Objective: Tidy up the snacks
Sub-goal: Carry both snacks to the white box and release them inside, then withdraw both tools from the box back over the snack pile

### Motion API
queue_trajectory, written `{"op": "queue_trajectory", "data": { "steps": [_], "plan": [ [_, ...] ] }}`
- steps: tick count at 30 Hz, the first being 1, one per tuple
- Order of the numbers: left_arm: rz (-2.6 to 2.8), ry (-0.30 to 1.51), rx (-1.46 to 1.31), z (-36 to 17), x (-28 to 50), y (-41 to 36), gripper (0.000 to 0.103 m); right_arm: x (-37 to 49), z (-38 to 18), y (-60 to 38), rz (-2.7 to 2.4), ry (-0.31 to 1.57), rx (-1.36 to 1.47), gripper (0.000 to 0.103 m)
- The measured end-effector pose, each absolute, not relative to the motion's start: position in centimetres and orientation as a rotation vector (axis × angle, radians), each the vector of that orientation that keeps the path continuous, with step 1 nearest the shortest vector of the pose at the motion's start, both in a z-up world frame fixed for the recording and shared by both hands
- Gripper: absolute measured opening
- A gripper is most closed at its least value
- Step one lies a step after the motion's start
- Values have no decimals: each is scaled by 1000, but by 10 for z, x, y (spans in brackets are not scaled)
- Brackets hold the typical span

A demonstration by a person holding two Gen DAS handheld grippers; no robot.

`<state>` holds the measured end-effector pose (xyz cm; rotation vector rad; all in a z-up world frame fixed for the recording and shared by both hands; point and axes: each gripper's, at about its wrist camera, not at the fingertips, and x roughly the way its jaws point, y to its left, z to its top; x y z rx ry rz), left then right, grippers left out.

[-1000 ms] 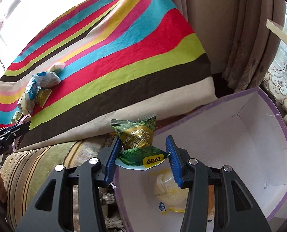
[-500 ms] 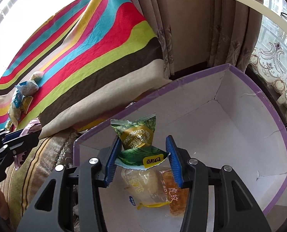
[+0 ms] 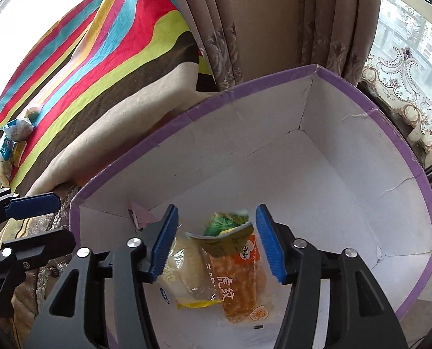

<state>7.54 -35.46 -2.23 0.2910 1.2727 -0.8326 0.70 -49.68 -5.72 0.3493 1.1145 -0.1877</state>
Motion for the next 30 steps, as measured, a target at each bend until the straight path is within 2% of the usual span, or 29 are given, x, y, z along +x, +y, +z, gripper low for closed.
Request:
{"op": "queue_trajectory", "data": {
  "steps": [6,8,10,30],
  "plan": [
    [-775,1338,227,-33,87,-343,58,33,-75,-481,-131,1157,296,61],
    [-741,1321,193,-28,91,-333,58,43,-80,-471,-97,1175,281,61],
    [-728,1301,171,-22,92,-322,65,51,-82,-458,-51,1175,276,61],
    [-525,1187,78,6,93,-231,69,74,-66,-396,39,1144,208,61]
  ]
}}
